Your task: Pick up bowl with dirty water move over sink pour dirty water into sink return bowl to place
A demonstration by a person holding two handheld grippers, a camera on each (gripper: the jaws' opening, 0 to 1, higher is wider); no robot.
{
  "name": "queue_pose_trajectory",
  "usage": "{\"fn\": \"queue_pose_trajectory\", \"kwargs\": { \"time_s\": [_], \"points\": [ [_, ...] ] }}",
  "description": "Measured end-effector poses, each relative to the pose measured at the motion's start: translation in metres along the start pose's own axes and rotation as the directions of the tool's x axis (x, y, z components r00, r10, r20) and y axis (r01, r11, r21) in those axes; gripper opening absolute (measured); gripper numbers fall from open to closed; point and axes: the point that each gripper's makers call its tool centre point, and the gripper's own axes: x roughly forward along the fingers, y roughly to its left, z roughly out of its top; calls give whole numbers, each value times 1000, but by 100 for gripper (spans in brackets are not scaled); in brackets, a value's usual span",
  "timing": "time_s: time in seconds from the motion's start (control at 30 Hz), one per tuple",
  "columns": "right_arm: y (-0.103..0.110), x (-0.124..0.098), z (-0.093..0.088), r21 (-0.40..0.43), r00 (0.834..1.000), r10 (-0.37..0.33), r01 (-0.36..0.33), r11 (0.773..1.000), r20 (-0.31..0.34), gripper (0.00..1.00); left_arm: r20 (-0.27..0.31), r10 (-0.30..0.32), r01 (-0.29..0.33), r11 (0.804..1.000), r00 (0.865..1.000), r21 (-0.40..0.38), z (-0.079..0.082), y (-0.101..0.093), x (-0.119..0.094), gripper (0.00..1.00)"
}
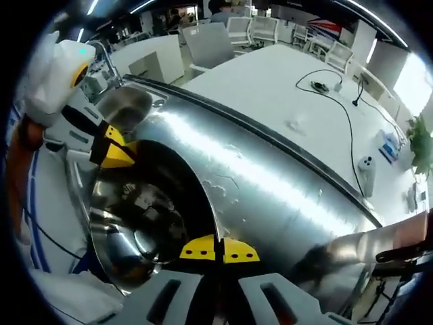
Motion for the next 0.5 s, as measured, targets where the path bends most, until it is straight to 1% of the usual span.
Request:
{"fn": "queue_pose_trajectory", "kwargs": {
  "time_s": [0.27, 0.5],
  "points": [
    [8, -9, 8, -13, 1000, -6, 6, 1000, 11, 0, 24, 13, -13, 1000, 1000, 5, -1, 6, -15, 0],
    [21, -9, 19, -38, 1000, -4, 4, 999, 9, 0, 27, 21, -20, 1000, 999, -13, -12, 16, -23, 0]
  ]
}}
